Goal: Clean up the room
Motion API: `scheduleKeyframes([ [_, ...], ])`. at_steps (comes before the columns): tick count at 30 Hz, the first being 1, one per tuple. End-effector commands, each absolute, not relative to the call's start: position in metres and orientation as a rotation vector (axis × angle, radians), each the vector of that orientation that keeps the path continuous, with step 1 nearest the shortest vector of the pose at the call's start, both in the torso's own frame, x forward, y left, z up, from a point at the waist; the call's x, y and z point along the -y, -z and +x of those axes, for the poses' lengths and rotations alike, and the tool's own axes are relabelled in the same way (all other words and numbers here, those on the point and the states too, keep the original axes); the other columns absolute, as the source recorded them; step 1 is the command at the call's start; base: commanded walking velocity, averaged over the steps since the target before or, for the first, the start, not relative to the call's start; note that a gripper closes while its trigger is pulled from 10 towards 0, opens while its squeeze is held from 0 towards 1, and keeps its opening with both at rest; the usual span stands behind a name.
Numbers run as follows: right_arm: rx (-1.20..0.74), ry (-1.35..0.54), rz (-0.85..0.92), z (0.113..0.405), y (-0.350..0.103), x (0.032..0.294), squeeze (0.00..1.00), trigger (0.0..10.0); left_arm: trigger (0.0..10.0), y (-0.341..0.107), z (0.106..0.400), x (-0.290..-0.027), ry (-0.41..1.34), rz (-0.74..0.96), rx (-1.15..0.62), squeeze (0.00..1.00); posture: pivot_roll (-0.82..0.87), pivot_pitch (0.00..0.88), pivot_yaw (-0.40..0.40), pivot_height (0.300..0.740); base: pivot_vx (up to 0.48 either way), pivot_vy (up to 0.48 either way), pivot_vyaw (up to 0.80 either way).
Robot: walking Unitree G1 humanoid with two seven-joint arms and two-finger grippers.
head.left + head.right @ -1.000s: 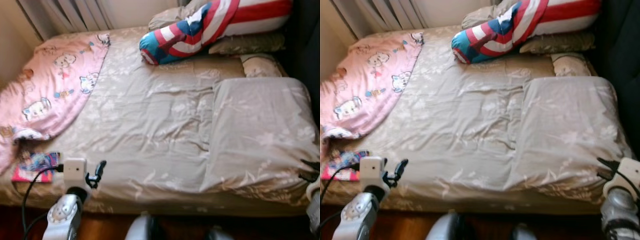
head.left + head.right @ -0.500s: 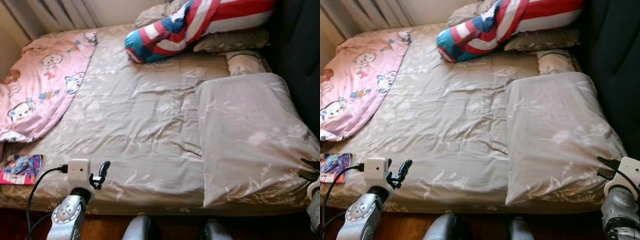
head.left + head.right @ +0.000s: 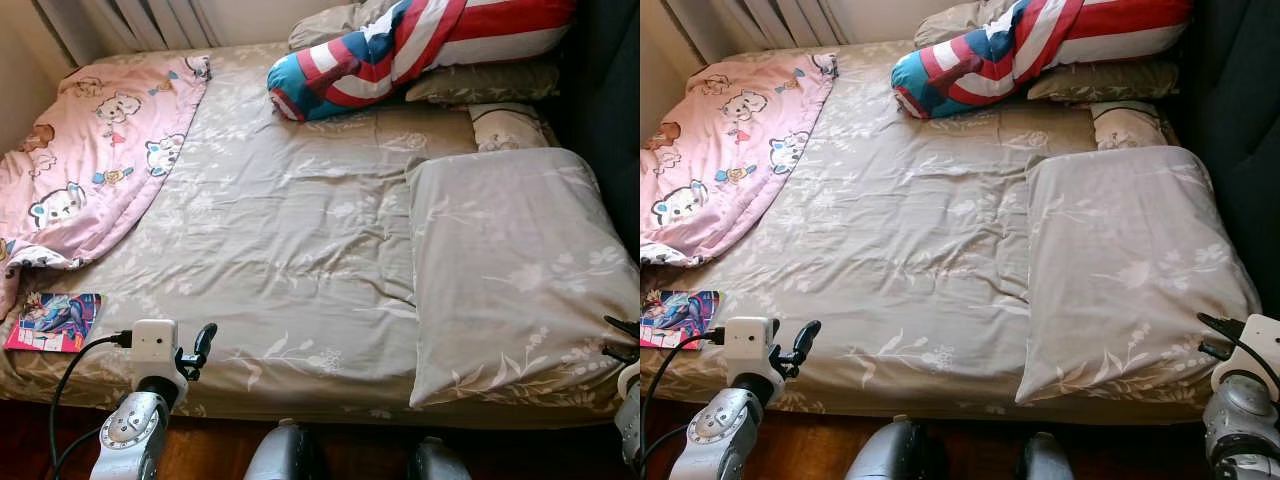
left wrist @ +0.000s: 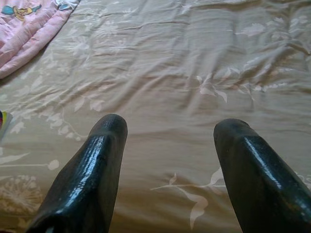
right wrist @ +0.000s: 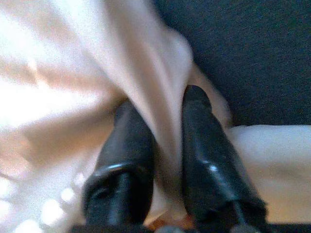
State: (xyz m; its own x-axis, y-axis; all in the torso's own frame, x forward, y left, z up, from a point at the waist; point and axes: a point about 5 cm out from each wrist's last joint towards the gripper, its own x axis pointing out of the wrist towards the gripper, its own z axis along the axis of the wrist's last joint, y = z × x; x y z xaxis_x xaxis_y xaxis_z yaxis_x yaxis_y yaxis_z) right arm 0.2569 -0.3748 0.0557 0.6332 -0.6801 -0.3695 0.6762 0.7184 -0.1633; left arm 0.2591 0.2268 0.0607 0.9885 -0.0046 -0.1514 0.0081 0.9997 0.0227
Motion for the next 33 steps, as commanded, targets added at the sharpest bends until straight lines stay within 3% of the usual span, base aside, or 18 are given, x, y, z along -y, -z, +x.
scheduleKeyframes([
  [1, -0.385, 0.782, -0.011, 0.26, -0.063, 0.377, 1.0, 10.0, 10.0, -0.053, 0.254, -0.229, -0.006, 0.014, -0.189, 0.0, 0.05, 0.2, 0.089, 0.676, 0.0, 0.0, 0.0],
  [4, -0.376, 0.776, -0.07, 0.261, -0.065, 0.377, 1.0, 10.0, 10.0, -0.051, 0.253, -0.228, -0.002, 0.008, -0.195, 0.0, 0.04, 0.198, 0.088, 0.676, 0.0, 0.0, 0.0],
  [5, -0.359, 0.76, -0.109, 0.264, -0.068, 0.375, 0.91, 10.0, 10.0, -0.05, 0.253, -0.226, 0.001, 0.002, -0.196, 0.0, 0.04, 0.196, 0.087, 0.676, 0.0, 0.0, 0.0],
  [7, -0.332, 0.736, -0.12, 0.268, -0.07, 0.372, 0.86, 10.0, 10.0, -0.05, 0.253, -0.226, 0.001, -0.003, -0.195, 0.0, 0.04, 0.196, 0.086, 0.676, 0.0, 0.0, 0.0],
  [8, -0.314, 0.711, -0.115, 0.271, -0.071, 0.369, 0.38, 10.0, 10.0, -0.05, 0.254, -0.226, 0.0, -0.004, -0.196, 0.0, 0.04, 0.195, 0.084, 0.676, 0.0, 0.0, 0.0],
  [9, -0.292, 0.649, -0.094, 0.277, -0.07, 0.359, 0.0, 10.0, 10.0, -0.047, 0.253, -0.226, -0.011, -0.017, -0.201, 0.0, 0.04, 0.191, 0.081, 0.676, 0.0, 0.0, 0.0],
  [13, -0.287, 0.551, -0.048, 0.284, -0.062, 0.341, 0.0, 10.0, 10.0, -0.039, 0.252, -0.23, -0.044, -0.055, -0.222, 0.0, 0.03, 0.175, 0.072, 0.676, 0.0, 0.0, 0.0],
  [14, -0.305, 0.463, 0.008, 0.285, -0.046, 0.317, 0.0, 10.0, 10.0, -0.029, 0.25, -0.233, -0.086, -0.096, -0.252, 0.0, 0.02, 0.158, 0.062, 0.676, 0.0, 0.0, 0.0],
  [21, -0.439, 0.286, 0.107, 0.269, -0.001, 0.266, 0.0, 10.0, 10.0, 0.001, 0.245, -0.228, -0.119, -0.125, -0.366, 0.0, 0.0, 0.091, 0.032, 0.676, 0.0, 0.0, 0.0],
  [27, -0.599, 0.204, 0.139, 0.241, 0.034, 0.24, 0.0, 10.0, 10.0, 0.031, 0.229, -0.225, -0.166, -0.157, -0.501, 0.0, -0.01, 0.04, 0.013, 0.676, 0.0, 0.0, 0.0],
  [33, -0.673, 0.252, 0.197, 0.222, 0.05, 0.235, 0.0, 10.0, 10.0, 0.046, 0.218, -0.222, -0.17, -0.149, -0.584, 0.0, -0.02, 0.002, 0.017, 0.681, 0.0, 0.0, 0.0],
])
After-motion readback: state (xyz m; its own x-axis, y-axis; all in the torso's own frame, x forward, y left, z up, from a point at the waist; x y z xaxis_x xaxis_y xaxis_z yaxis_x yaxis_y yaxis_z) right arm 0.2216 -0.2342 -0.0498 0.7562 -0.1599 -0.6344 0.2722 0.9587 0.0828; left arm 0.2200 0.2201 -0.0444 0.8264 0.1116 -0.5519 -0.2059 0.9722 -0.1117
